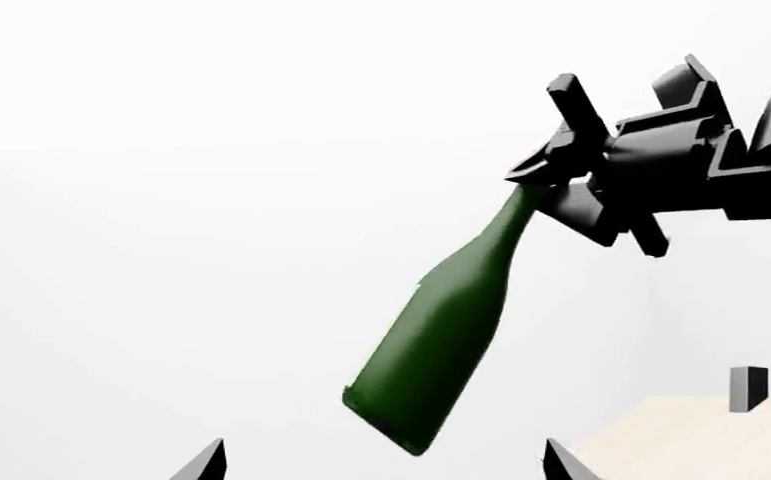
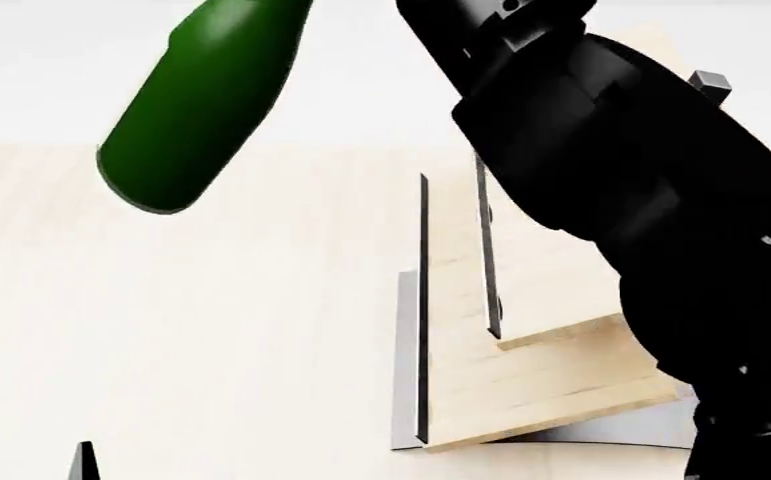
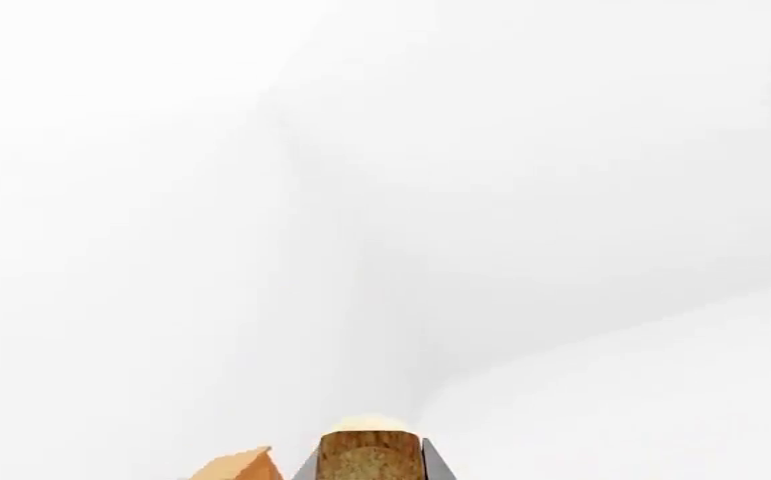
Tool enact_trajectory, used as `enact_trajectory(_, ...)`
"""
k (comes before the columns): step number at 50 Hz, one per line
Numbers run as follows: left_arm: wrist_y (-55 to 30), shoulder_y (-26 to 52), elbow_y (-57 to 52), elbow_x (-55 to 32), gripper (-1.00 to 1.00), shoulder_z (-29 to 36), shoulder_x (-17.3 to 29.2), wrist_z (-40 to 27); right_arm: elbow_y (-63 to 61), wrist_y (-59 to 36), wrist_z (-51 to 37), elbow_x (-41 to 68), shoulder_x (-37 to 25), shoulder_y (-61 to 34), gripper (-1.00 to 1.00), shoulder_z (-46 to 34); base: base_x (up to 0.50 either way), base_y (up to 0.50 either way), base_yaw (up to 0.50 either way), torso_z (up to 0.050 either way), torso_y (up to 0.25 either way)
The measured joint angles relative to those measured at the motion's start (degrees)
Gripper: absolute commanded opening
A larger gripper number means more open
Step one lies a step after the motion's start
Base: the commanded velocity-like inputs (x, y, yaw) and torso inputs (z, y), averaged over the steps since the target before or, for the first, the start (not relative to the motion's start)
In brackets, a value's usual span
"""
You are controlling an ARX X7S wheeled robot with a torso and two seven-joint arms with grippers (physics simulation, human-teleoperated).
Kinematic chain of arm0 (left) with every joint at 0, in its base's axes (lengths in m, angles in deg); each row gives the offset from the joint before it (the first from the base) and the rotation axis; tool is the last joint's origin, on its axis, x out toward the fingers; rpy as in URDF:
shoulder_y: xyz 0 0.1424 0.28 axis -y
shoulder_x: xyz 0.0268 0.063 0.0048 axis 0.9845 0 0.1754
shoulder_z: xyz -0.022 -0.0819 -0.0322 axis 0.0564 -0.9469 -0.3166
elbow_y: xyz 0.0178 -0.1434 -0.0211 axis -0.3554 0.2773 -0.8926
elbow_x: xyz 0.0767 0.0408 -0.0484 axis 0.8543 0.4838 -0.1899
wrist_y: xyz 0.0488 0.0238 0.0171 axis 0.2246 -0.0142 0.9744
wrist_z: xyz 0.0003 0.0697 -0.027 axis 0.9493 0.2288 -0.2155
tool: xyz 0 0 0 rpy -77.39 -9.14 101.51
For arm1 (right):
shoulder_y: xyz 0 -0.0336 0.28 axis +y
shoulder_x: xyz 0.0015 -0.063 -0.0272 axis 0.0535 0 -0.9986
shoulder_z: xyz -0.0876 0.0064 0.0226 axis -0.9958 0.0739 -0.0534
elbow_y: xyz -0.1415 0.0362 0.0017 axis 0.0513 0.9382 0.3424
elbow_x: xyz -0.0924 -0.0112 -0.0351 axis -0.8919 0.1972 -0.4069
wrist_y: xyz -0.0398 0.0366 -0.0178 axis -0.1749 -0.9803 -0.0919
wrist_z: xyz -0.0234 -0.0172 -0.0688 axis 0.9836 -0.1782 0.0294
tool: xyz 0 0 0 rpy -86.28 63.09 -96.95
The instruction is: Put the wine bottle on the wine rack.
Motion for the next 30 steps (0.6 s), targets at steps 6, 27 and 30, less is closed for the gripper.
enact_trajectory(6, 0.0, 0.0, 0.0, 0.0, 1.0, 0.1, 0.1, -0.1, 0.2, 1.1, -1.9, 2.8, -2.0, 0.6, -1.0, 3.1, 0.0, 0.0, 0.0, 0.0, 0.0)
enact_trajectory(27, 0.2, 0.2, 0.7, 0.0, 1.0, 0.3, 0.2, -0.3, 2.5, 3.8, -3.9, 7.0, -8.2, 3.2, -1.0, 9.6, 0.0, 0.0, 0.0, 0.0, 0.001)
enact_trajectory(30, 0.2, 0.2, 0.7, 0.0, 1.0, 0.3, 0.2, -0.4, 3.3, 4.0, -3.8, 7.5, -8.8, 3.5, -1.0, 10.2, 0.0, 0.0, 0.0, 0.0, 0.0)
